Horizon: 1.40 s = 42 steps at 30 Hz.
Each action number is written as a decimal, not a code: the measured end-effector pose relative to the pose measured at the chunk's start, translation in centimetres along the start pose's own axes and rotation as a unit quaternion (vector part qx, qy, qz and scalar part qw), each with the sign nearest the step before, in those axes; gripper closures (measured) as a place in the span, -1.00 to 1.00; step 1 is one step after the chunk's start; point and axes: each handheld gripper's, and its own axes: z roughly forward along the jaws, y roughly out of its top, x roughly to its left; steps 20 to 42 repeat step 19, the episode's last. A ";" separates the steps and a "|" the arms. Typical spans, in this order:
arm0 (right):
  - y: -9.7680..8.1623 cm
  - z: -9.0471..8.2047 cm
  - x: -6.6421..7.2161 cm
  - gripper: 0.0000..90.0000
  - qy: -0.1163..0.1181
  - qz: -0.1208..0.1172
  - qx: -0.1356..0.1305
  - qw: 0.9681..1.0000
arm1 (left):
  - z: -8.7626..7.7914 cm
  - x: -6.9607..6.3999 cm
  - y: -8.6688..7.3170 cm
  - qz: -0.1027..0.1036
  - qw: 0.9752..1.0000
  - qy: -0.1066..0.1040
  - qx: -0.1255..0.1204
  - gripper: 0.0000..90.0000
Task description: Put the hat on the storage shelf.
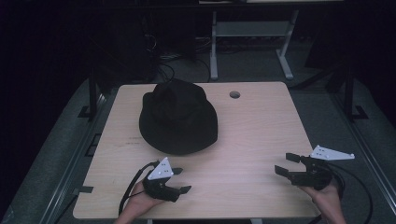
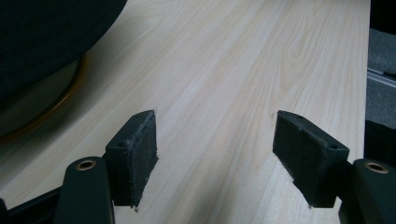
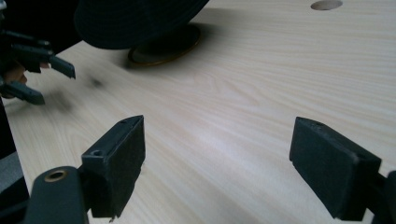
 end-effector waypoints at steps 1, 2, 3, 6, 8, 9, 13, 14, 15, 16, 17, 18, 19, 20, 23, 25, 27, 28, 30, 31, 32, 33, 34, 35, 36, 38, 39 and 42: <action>-0.2 -0.1 0.1 -0.60 -0.001 -0.001 0.001 1.000 | 0.0 0.0 0.0 -0.001 1.000 0.000 0.000 -0.34; -0.4 -0.2 0.2 -0.60 -0.001 0.002 -0.001 1.000 | 0.0 0.0 0.0 -0.001 1.000 0.001 0.001 -0.34; -0.7 -0.4 0.2 -0.60 0.001 0.003 -0.003 1.000 | 0.0 0.0 0.0 -0.001 1.000 0.001 0.001 -0.34; -1.3 -0.7 0.6 -0.60 -0.001 0.004 -0.007 1.000 | 0.0 0.1 -0.1 -0.001 1.000 0.001 0.001 -0.34; -1.6 -0.8 0.7 -0.60 -0.004 -0.001 -0.007 1.000 | -0.1 0.1 -0.1 -0.003 1.000 0.002 0.000 -0.34; -1.7 -1.0 0.8 -0.60 -0.005 -0.001 -0.008 1.000 | -0.1 0.1 -0.1 -0.002 1.000 0.002 -0.001 -0.34; -2.2 -1.4 1.2 -0.60 -0.008 0.000 -0.015 1.000 | -0.2 0.2 -0.1 -0.006 1.000 0.006 -0.002 -0.35; -2.3 -1.4 1.4 -0.61 -0.010 -0.002 -0.013 1.000 | -0.2 0.2 -0.1 -0.007 1.000 0.006 -0.004 -0.35; -2.6 -1.6 1.9 -0.62 -0.015 -0.003 -0.015 1.000 | -0.2 0.2 -0.1 -0.007 1.000 0.007 -0.004 -0.35; -2.6 -1.6 1.9 -0.62 -0.015 -0.003 -0.015 1.000 | -0.3 0.3 -0.1 -0.006 1.000 0.007 -0.004 -0.35; -2.8 -1.6 2.1 -0.62 -0.017 -0.005 -0.016 1.000 | -0.3 0.3 -0.1 -0.008 1.000 0.007 -0.006 -0.35; -3.0 -1.7 2.5 -0.62 -0.019 -0.005 -0.020 1.000 | -0.3 0.3 -0.1 -0.009 1.000 0.008 -0.006 -0.35; -3.3 -1.8 2.7 -0.62 -0.021 -0.007 -0.026 0.999 | -0.3 0.3 -0.1 -0.010 1.000 0.008 -0.008 -0.35; -3.3 -1.8 2.7 -0.62 -0.021 -0.007 -0.026 0.999 | -0.3 0.3 -0.1 -0.010 1.000 0.008 -0.008 -0.35; -3.3 -1.8 2.7 -0.62 -0.021 -0.007 -0.026 0.999 | -0.3 0.3 -0.1 -0.010 1.000 0.008 -0.008 -0.35; -3.3 -1.8 2.7 -0.62 -0.021 -0.007 -0.026 0.999 | -0.3 0.3 -0.1 -0.010 1.000 0.008 -0.008 -0.35; -3.3 -1.8 2.7 -0.62 -0.021 -0.007 -0.026 0.999 | -0.3 0.3 -0.1 -0.010 1.000 0.008 -0.008 -0.35; -3.3 -1.8 2.7 -0.62 -0.021 -0.007 -0.026 0.999 | -0.3 0.3 -0.1 -0.010 1.000 0.008 -0.008 -0.35; -3.3 -1.8 2.7 -0.62 -0.021 -0.007 -0.026 0.999 | -0.3 0.3 -0.1 -0.010 1.000 0.008 -0.008 -0.35; -3.3 -1.8 2.7 -0.62 -0.021 -0.007 -0.026 0.999 | -0.3 0.3 -0.1 -0.010 1.000 0.008 -0.008 -0.35; -3.3 -1.8 2.7 -0.62 -0.021 -0.007 -0.026 0.999 | -0.3 0.3 -0.1 -0.010 1.000 0.008 -0.008 -0.35; -3.3 -1.8 2.7 -0.62 -0.021 -0.007 -0.026 0.999 | -0.3 0.3 -0.1 -0.010 1.000 0.008 -0.008 -0.35; -3.3 -1.8 2.7 -0.62 -0.021 -0.007 -0.026 0.999 | -0.3 0.3 -0.1 -0.010 1.000 0.008 -0.008 -0.35; -3.3 -1.8 2.7 -0.62 -0.021 -0.007 -0.026 0.999 | -0.3 0.3 -0.1 -0.010 1.000 0.008 -0.008 -0.35; -3.3 -1.8 2.7 -0.62 -0.021 -0.007 -0.026 0.999 | -0.3 0.3 -0.1 -0.010 1.000 0.008 -0.008 -0.35; -3.3 -1.8 2.7 -0.62 -0.021 -0.007 -0.026 0.999 | -0.3 0.3 -0.1 -0.010 1.000 0.008 -0.008 -0.35; -3.3 -1.8 2.7 -0.62 -0.021 -0.007 -0.026 0.999 | -0.3 0.3 -0.1 -0.010 1.000 0.008 -0.008 -0.35; -3.3 -1.8 2.7 -0.62 -0.021 -0.007 -0.026 0.999 | -0.3 0.3 -0.1 -0.010 1.000 0.008 -0.008 -0.35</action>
